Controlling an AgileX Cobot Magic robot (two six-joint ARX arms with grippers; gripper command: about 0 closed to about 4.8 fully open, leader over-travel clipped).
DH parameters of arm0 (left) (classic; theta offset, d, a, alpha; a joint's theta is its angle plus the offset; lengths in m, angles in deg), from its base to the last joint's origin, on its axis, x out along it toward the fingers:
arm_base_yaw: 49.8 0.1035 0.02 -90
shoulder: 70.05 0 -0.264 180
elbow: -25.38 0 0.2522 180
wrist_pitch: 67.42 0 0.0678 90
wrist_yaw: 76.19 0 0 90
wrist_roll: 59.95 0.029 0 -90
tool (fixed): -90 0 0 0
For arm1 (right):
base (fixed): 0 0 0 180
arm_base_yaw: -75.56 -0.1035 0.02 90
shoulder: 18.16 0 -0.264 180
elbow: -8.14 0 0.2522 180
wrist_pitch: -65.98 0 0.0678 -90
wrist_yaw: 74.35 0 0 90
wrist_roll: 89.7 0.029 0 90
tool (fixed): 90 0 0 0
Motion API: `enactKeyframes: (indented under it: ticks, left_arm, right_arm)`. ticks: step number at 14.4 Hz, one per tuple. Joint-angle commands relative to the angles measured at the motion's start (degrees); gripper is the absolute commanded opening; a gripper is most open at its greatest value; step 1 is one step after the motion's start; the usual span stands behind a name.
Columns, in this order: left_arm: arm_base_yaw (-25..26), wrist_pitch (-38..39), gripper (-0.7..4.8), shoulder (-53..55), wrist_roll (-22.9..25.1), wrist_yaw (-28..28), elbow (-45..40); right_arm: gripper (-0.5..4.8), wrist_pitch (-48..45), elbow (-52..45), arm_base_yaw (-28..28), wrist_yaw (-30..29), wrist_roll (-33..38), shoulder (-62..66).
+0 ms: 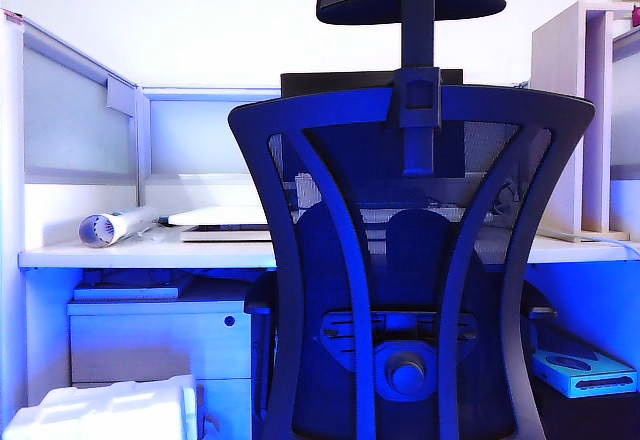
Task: Pull out the black chair under the table.
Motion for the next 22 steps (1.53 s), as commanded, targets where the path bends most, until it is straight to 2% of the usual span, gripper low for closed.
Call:
enactKeyframes:
  ticks: [1, 4, 5, 7, 9, 12, 13, 19, 20, 21, 22]
  left_arm:
    - [0.0, -0.9, -0.04, 0.0, -0.1, -0.5, 0.0]
    - [0.0, -4.7, -0.04, 0.0, -0.1, -0.4, 0.0]
    - [0.0, -5.0, -0.04, 0.0, -0.1, -0.4, 0.0]
    - [0.0, -5.0, -0.04, 0.0, -0.2, -0.5, 0.0]
    - [0.0, -5.0, -0.04, 0.0, -0.3, -0.5, 0.0]
    - [0.0, -5.0, -0.04, 0.0, -0.3, -0.4, 0.0]
    - [0.0, -5.0, -0.04, 0.0, -0.3, -0.4, 0.0]
    - [0.1, -5.0, -0.04, 0.0, -0.1, 0.0, 0.0]
    - [0.1, -5.0, -0.04, 0.0, -0.1, 0.0, 0.0]
    - [0.1, -5.0, -0.05, 0.0, -0.1, 0.0, 0.0]
    - [0.1, -5.0, -0.05, 0.0, -0.1, 0.0, 0.0]
  right_arm:
    - [4.35, -8.4, 4.9, -0.2, -1.7, 0.3, 10.7]
    - [4.79, -15.7, 16.4, -5.7, -2.8, 0.2, 32.4]
    - [4.79, -17.1, 22.4, -9.6, -2.1, -0.2, 41.5]
    - [4.79, -19.3, 28.0, -12.5, 0.1, -2.7, 49.8]
    - [4.79, -20.3, 34.4, -13.7, 0.2, -3.0, 57.7]
    - [4.79, -20.1, 49.6, -13.7, 0.1, -3.0, 72.4]
    - [4.79, -19.6, 59.6, -14.2, 0.2, -2.7, 82.2]
    - [4.79, -16.9, 68.6, -16.1, 0.7, -2.3, 90.6]
    - [2.02, -17.1, 68.6, -16.7, 0.3, -2.4, 90.6]
    - [0.52, -18.0, 68.6, -16.7, -1.0, -2.4, 90.6]
    - [0.23, -18.5, 68.6, -16.7, -1.4, -2.4, 90.6]
